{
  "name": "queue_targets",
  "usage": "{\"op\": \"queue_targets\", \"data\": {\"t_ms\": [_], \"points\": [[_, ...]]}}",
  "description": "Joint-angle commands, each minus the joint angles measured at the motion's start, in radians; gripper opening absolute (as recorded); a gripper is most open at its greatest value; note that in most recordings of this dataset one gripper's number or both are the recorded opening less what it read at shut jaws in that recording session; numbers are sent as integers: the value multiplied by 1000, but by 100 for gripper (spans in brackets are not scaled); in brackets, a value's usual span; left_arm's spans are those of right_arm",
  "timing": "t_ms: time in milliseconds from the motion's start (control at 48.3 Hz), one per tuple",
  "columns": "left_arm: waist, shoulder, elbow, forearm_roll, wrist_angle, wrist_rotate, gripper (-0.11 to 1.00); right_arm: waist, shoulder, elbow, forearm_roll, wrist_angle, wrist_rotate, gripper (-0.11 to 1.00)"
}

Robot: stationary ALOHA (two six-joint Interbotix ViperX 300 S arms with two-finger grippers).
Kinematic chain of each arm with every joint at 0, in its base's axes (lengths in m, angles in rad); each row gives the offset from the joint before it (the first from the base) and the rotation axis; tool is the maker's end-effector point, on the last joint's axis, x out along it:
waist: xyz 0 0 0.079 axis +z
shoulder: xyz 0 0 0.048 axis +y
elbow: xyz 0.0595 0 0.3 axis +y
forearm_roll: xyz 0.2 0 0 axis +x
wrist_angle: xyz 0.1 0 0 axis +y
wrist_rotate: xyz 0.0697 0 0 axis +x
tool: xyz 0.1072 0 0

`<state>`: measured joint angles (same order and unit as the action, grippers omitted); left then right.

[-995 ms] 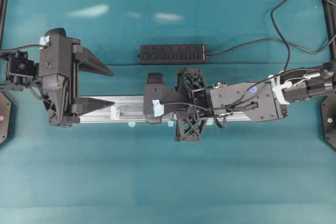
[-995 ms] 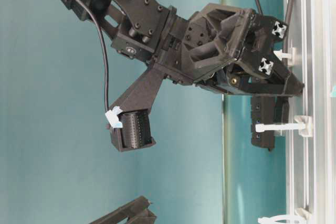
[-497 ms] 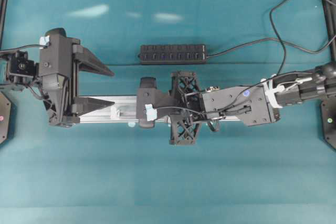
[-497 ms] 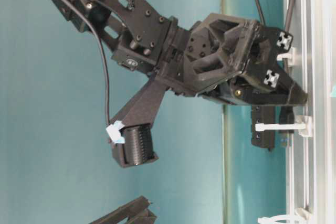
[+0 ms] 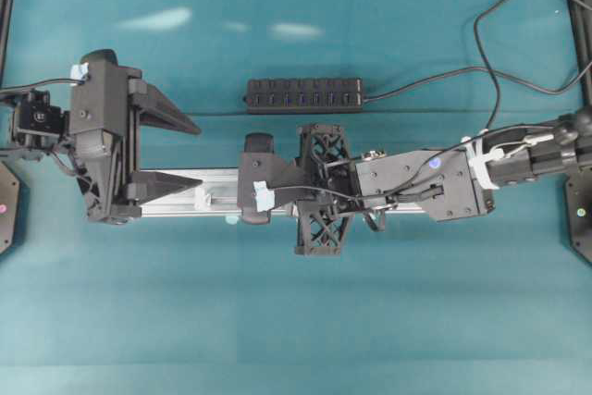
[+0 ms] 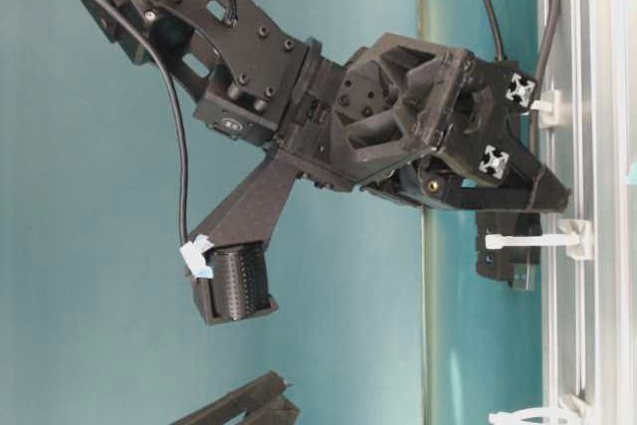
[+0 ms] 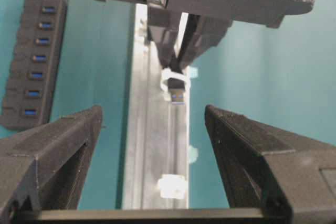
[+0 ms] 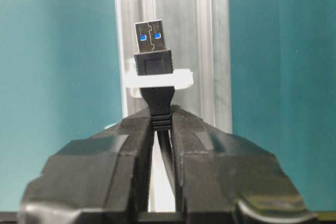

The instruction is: Pass the USB cable through three rings with both arms.

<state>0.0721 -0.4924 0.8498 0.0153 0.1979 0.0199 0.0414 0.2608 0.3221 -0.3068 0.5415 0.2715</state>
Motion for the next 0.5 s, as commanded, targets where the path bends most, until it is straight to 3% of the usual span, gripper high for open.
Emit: {"op": "queue_targets", "data": {"t_ms": [0,477], "points": [[-2,11,-9,0,-5,-9,87,9,-28,-14,5,-9,5,-8],[-41,209,0,0,-107,-31,87,9,-35,-9,6,-58,57,-8]]}}
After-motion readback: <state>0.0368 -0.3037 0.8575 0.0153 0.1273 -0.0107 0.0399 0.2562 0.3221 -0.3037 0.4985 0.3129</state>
